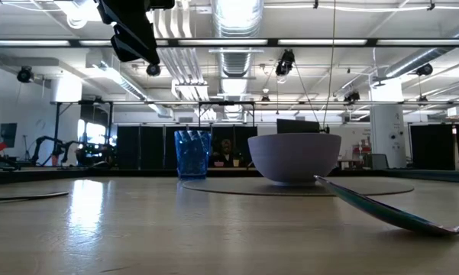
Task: Pick & Place Utensil
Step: Put the blue straw into the blue cup
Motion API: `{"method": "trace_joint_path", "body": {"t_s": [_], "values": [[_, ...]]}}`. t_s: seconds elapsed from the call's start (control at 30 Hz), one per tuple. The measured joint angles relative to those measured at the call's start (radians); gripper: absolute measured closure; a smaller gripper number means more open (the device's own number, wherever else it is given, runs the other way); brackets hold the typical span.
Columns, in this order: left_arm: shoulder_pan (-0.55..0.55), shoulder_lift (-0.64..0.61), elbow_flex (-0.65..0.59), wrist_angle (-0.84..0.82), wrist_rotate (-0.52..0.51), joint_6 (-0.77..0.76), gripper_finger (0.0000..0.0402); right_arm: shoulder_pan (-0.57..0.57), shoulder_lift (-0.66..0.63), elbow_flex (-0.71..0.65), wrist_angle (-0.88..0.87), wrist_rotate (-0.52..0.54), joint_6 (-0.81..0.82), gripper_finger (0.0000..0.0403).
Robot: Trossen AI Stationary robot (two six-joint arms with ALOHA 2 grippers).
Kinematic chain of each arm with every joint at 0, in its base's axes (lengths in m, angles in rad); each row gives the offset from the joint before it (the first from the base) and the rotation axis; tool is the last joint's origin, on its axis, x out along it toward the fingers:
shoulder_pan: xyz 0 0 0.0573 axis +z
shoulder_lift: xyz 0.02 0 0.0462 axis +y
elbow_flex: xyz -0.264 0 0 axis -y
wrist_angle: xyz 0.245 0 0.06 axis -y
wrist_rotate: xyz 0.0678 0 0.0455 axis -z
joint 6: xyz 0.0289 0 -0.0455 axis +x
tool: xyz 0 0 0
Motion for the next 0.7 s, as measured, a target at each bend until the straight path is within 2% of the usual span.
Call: {"method": "trace_joint_path", "body": {"t_s": [0.43, 0.7], "values": [[0.000, 0.000, 0.000, 0.000, 0.000, 0.000, 0.0271, -0.002, 0.002, -0.014, 0.018, 0.031, -0.040, 0.0390], [0.000, 0.000, 0.000, 0.000, 0.000, 0.000, 0.0271, -0.001, 0.004, -0.011, 0.019, 0.084, -0.057, 0.0394]]}}
